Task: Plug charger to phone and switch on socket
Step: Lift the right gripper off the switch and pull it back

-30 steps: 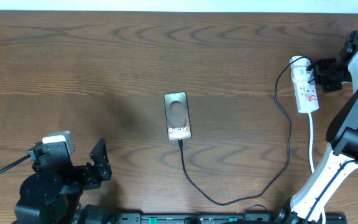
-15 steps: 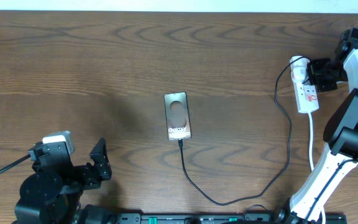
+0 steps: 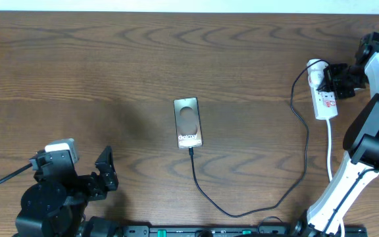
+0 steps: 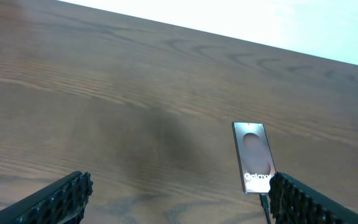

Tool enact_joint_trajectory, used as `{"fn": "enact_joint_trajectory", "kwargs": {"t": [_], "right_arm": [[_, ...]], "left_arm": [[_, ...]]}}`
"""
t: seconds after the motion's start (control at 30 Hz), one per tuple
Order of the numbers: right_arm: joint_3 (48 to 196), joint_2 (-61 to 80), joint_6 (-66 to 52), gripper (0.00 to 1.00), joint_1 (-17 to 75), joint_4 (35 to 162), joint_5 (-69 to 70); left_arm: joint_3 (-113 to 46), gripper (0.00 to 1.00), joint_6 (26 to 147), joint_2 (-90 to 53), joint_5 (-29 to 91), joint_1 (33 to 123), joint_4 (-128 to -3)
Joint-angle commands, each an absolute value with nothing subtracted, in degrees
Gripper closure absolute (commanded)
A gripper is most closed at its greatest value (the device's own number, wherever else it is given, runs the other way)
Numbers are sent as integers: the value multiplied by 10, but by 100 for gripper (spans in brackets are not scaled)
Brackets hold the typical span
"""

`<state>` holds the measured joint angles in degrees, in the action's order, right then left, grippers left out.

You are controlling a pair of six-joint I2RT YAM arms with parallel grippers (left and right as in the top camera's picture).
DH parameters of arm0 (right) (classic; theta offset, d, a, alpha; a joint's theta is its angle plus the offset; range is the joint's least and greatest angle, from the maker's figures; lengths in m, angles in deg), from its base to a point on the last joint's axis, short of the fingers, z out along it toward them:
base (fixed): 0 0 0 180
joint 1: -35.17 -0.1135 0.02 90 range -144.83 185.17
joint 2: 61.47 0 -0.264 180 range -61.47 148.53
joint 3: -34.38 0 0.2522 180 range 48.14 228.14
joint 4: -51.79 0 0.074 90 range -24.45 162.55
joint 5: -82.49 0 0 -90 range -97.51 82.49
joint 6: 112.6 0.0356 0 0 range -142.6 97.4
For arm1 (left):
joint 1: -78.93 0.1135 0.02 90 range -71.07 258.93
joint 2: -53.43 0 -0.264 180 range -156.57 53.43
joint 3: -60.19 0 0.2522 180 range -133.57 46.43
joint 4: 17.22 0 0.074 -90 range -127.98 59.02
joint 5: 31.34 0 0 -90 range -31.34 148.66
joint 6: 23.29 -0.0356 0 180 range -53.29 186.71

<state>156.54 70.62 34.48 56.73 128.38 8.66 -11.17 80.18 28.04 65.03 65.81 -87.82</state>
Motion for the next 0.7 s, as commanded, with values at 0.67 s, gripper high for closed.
{"fn": "enact_joint_trajectory", "kwargs": {"t": [0.67], "right_arm": [[1554,165,281,99,576,1262,13]], "left_arm": [[-117,7,801,281,654,660,-880]]}}
